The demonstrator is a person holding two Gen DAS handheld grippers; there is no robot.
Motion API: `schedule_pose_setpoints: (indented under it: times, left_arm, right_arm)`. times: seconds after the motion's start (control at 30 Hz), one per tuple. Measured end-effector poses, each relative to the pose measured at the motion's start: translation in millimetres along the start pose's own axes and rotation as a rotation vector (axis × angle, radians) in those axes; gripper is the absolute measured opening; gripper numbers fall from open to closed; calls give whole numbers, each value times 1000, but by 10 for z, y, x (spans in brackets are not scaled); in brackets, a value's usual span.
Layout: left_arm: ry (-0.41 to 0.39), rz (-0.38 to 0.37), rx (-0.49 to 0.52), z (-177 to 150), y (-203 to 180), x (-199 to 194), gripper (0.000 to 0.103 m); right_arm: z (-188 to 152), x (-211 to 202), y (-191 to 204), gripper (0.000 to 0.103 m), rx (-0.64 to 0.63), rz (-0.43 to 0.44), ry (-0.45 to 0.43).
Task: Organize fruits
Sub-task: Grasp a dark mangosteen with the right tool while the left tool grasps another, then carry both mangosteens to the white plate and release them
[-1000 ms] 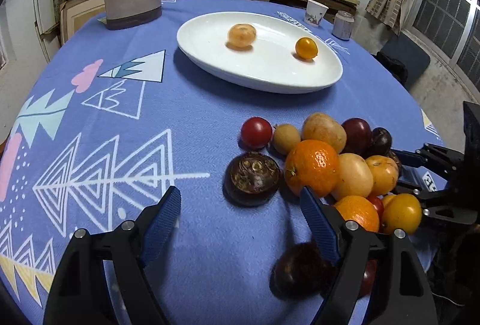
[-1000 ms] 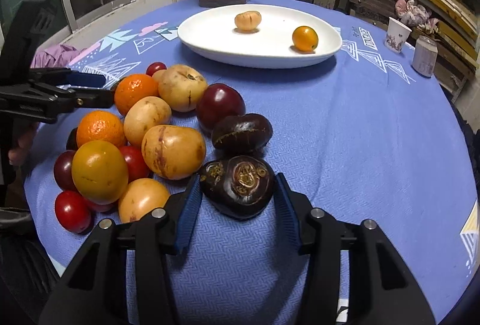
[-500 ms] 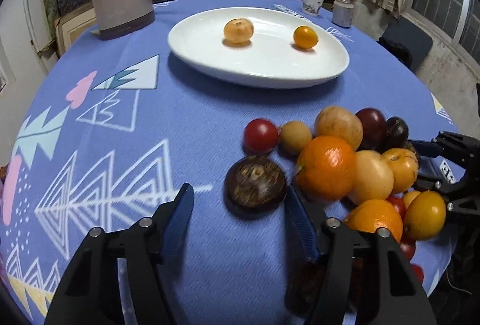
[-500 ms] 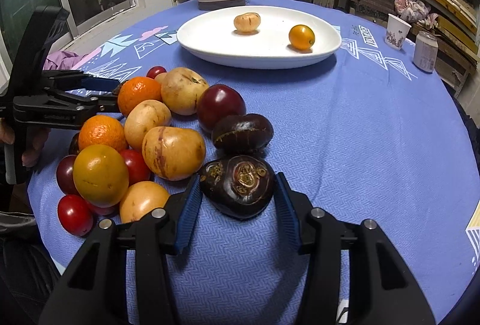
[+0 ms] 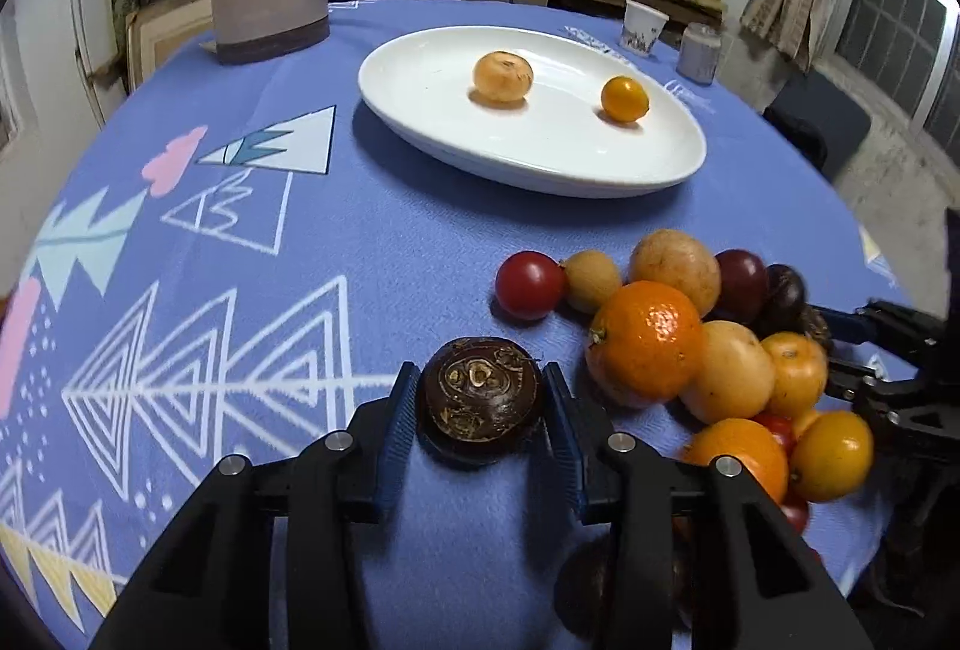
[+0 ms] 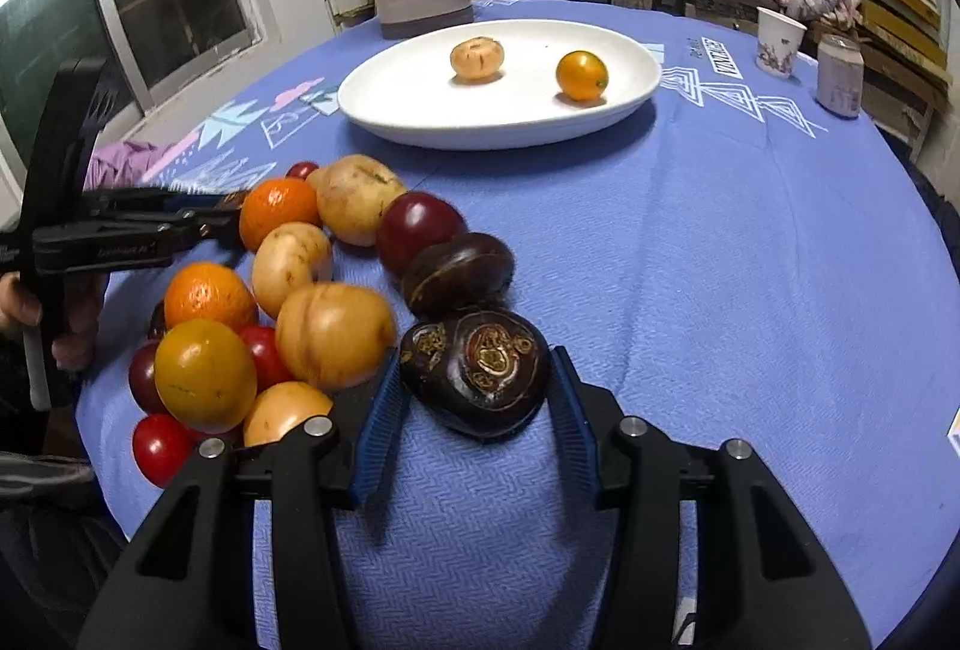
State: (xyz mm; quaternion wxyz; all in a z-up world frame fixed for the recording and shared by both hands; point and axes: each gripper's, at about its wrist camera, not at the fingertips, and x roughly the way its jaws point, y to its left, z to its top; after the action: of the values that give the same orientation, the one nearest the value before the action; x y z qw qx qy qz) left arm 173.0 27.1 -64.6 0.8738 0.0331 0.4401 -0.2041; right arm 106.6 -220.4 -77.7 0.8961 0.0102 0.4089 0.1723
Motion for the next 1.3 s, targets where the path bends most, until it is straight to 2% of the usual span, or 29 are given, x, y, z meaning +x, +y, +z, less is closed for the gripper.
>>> schedule_pose_setpoints:
  times: [0.13,0.4,0.53,0.67,0.8,0.93,1.03,1.2,1.3]
  left_arm:
    - [-32,-25,-47,-7,113,-164,41]
    - [-87,18,-32,108,151,-387,41]
    - [-105,7,10,301,62,-404,41]
    - [-127,-6,53,603,-43,-338,41]
    - [-127,-39,42,944,-75,-153,42]
    - [-109,-18,40,1256,-39,160,42]
    - [-72,-15,-3,1423,68,439,42]
    - [-42,-32,-28,1504,136,713,42]
    - [-42,-33,-20,1482,172,762,42]
  right_arm:
    - [3,-57,-43,48,24,-2,-16]
    - [82,-385,-169,48,41,-72,-84]
    - [288,-602,-158,48,6,-47,-151]
    - [630,-570,-105,48,-48,-20,-176]
    - [1034,-278,-111,48,-49,17,-149]
    - [1325,99,-142,48,-34,22,-100]
    - [1456,443,-196,48,-17,14,-34]
    - [1523,829,-277,48,-4,-4,40]
    - [1580,987,-330,48,-4,-41,53]
